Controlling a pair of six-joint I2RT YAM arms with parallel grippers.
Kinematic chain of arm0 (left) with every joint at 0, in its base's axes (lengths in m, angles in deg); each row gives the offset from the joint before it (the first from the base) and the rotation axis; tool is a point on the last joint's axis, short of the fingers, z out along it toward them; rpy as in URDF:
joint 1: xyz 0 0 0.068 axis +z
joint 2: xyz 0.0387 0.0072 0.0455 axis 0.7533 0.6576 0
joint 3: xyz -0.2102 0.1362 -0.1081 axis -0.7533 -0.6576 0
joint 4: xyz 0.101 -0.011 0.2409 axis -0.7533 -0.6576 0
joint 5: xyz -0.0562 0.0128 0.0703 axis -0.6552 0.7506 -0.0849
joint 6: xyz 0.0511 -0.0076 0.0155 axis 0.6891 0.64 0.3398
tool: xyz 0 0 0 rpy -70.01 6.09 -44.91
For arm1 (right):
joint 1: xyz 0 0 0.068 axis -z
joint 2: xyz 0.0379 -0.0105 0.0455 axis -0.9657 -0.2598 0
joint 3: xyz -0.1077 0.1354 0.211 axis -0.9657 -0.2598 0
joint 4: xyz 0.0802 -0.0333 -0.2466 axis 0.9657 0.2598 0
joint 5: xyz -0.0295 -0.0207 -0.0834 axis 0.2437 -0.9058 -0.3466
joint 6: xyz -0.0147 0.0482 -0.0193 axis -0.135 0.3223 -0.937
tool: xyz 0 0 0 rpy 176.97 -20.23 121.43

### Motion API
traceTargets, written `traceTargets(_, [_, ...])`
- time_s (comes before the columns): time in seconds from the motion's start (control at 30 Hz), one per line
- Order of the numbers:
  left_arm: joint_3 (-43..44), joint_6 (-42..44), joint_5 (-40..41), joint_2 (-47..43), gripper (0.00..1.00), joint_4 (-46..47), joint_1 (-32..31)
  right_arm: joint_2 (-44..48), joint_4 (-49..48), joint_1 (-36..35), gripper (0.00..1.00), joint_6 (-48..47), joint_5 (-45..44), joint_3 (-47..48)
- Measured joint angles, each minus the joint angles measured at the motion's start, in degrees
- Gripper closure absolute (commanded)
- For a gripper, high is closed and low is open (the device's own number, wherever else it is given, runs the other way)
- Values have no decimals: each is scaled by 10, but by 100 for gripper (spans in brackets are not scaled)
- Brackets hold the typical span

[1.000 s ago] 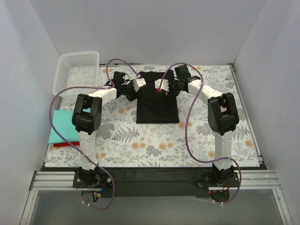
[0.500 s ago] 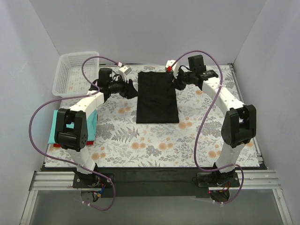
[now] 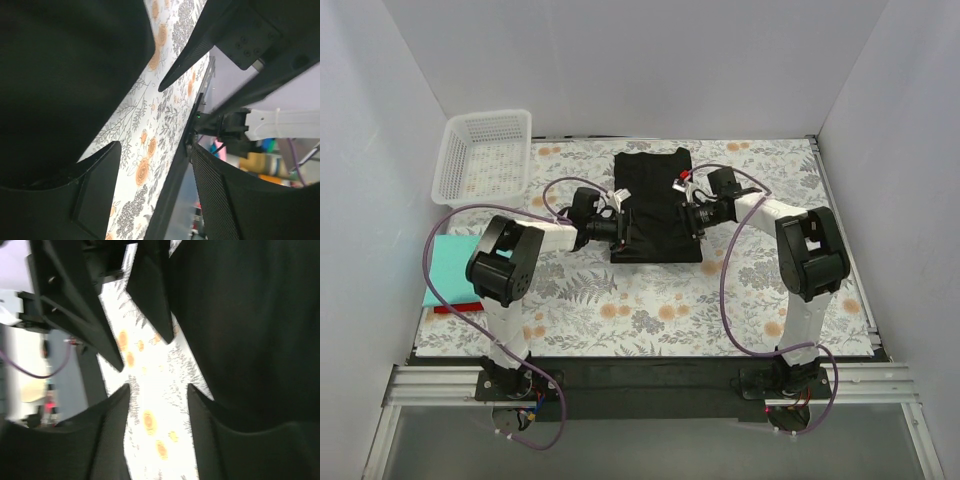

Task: Fold and stack the t-shirts
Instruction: Fold the tshirt

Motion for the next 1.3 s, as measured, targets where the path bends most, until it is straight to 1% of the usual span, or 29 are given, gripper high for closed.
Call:
traceTargets(0.07, [-9,-33,-4,18,40,24,3,-9,-21,0,38,36,18,-16])
traceTargets(0.1, [-15,-45,-3,26,38,31,5,-13,-29,0,32,50,25,-26])
traceTargets(0.13, [-20,-54,-3,32,37,33,7,-19,-35,0,29,62,31,-35])
traceTargets(0.2, [-27,-66,-3,47,36,42,14,-35,-46,3,25,77,39,-51])
traceTargets(0.27, [-37,-83,-13,62,34,59,22,-57,-51,6,23,86,43,-61])
traceTargets(0.3, [-42,-91,-22,65,34,69,27,-66,-52,9,22,87,46,-64])
traceTargets(0.5, [-65,-105,-61,77,34,134,61,-108,-59,49,22,101,136,-67])
traceTargets(0.7, [-102,-120,-93,73,34,189,84,-113,-67,78,24,101,198,-97])
traceTargets(0.87, [-136,-143,-116,65,33,239,96,-110,-64,89,24,106,223,-122])
traceTargets(1.0, [-159,-179,-131,51,31,270,99,-97,-48,95,25,92,215,-133])
traceTargets(1.07, [-162,-184,-133,36,30,254,99,-81,-28,95,25,64,188,-133])
traceTargets(1.13, [-155,-160,-134,10,30,203,99,-63,7,95,26,28,164,-123])
traceTargets(1.27, [-94,-29,-120,-59,32,50,99,-20,90,95,28,-63,104,-47])
traceTargets(1.3, [-68,26,-108,-84,32,1,100,-6,103,95,29,-94,79,-19])
